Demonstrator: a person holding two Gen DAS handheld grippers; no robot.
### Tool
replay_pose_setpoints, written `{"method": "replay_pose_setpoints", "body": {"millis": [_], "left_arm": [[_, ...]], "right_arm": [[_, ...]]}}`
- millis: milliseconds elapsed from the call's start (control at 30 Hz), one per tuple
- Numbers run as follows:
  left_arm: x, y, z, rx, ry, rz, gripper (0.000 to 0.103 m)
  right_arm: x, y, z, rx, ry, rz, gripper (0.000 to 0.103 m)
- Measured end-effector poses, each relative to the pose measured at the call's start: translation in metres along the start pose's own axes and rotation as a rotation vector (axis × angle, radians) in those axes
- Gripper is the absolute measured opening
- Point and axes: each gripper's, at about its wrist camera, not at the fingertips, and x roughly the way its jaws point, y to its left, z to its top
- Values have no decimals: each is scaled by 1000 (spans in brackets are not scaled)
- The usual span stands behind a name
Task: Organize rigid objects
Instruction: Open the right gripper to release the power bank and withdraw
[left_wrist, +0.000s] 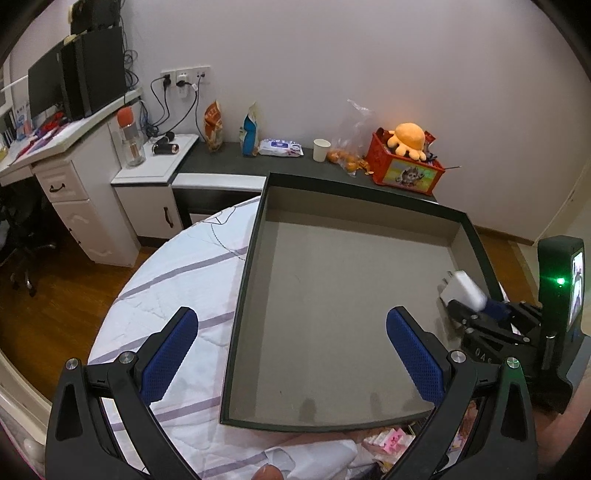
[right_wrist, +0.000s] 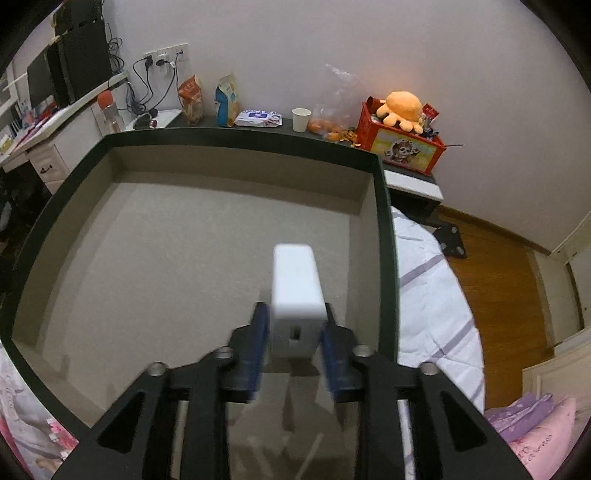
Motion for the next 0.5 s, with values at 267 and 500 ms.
{"method": "replay_pose_setpoints", "body": {"millis": [267, 500], "left_arm": [[-31, 3, -11, 9, -20, -45, 103], [-67, -2, -31, 42, -45, -53, 103]], "right_arm": [[-55, 2, -18, 31, -106, 19, 79], [-113, -1, -52, 117, -180, 66, 82]]}}
